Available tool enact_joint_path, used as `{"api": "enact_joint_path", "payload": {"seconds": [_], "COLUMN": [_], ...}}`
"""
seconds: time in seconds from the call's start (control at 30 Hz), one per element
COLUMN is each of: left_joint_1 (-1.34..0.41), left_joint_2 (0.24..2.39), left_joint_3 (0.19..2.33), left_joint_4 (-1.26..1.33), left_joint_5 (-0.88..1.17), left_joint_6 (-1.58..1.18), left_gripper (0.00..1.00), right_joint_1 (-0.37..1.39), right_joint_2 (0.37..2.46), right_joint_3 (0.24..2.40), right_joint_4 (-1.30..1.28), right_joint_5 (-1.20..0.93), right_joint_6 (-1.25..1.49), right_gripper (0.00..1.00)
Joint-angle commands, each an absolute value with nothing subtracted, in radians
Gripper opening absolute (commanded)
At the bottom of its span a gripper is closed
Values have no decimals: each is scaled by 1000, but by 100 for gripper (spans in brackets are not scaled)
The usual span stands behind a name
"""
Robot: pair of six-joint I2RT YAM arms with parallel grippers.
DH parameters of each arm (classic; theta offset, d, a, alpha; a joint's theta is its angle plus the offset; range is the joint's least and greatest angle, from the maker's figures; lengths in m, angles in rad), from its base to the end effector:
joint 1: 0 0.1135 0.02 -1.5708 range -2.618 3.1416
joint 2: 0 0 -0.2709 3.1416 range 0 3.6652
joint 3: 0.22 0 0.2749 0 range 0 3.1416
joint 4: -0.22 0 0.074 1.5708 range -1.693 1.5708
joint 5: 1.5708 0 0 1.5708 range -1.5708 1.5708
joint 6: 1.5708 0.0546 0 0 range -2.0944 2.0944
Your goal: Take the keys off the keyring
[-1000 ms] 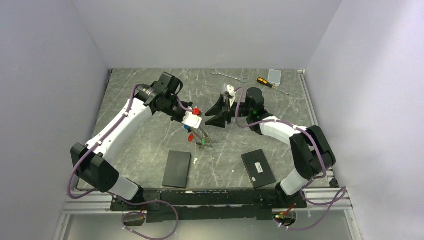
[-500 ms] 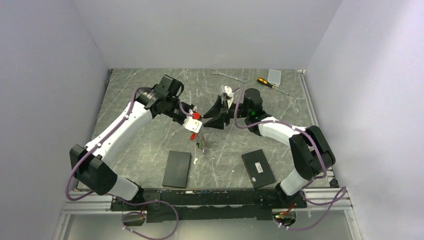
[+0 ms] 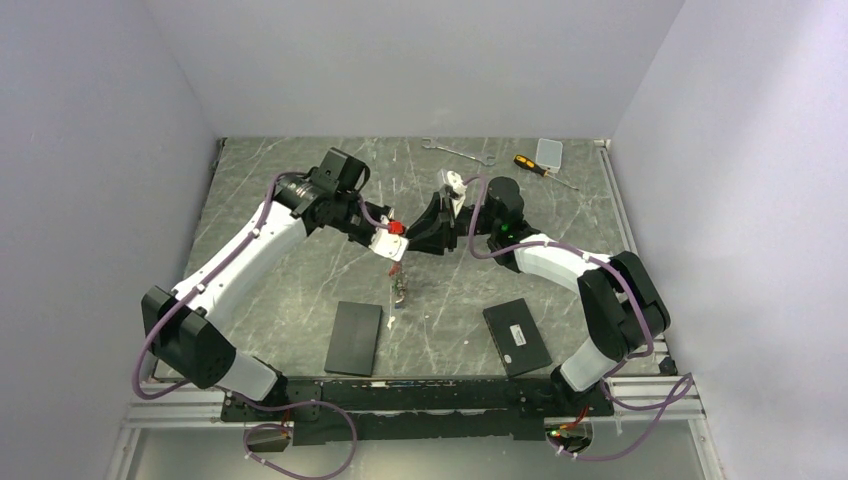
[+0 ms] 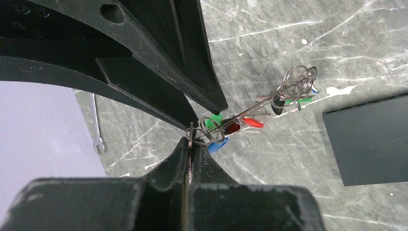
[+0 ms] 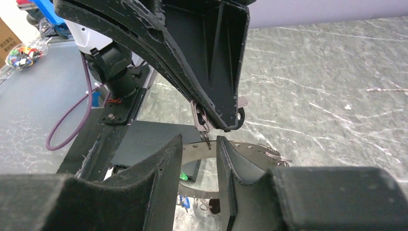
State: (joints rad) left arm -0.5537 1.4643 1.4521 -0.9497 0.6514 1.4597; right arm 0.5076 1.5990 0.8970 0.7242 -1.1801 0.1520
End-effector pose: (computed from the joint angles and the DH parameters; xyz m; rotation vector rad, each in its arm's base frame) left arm 0.2610 -0.2003 0.3433 2.0727 1.0227 -0.3819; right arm 0.2953 0.2220 0.2590 -1.2298 1.2478 1.3945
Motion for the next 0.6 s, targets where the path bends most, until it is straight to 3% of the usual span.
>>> {"api": "enact_joint_path", "payload": {"seconds": [0.0,0.27,0.5,0.57], "left_joint_1": [-558,-558,-558,-556], "left_joint_2": [1482,1506,1497,1499], "left_joint_3": [1524,1562,1552,1555], "left_joint_4": [-924,-950,-947,-947], "left_joint_5": [680,675,654,642], "left_joint_6": [1421,1370,1328,1293], "left_gripper": [0,0,0,0], "right_joint_1": [515,523,522,519], "right_joint_2": [1599,1602,1596,1595], "right_joint_3": [931,941,957,956], "right_joint_4": [785,680,602,611], "right_joint_5": [-1192,-1168,-1156,-1157], "right_joint_6": [154,56,9,14], "right_gripper": [34,27,0,0]}}
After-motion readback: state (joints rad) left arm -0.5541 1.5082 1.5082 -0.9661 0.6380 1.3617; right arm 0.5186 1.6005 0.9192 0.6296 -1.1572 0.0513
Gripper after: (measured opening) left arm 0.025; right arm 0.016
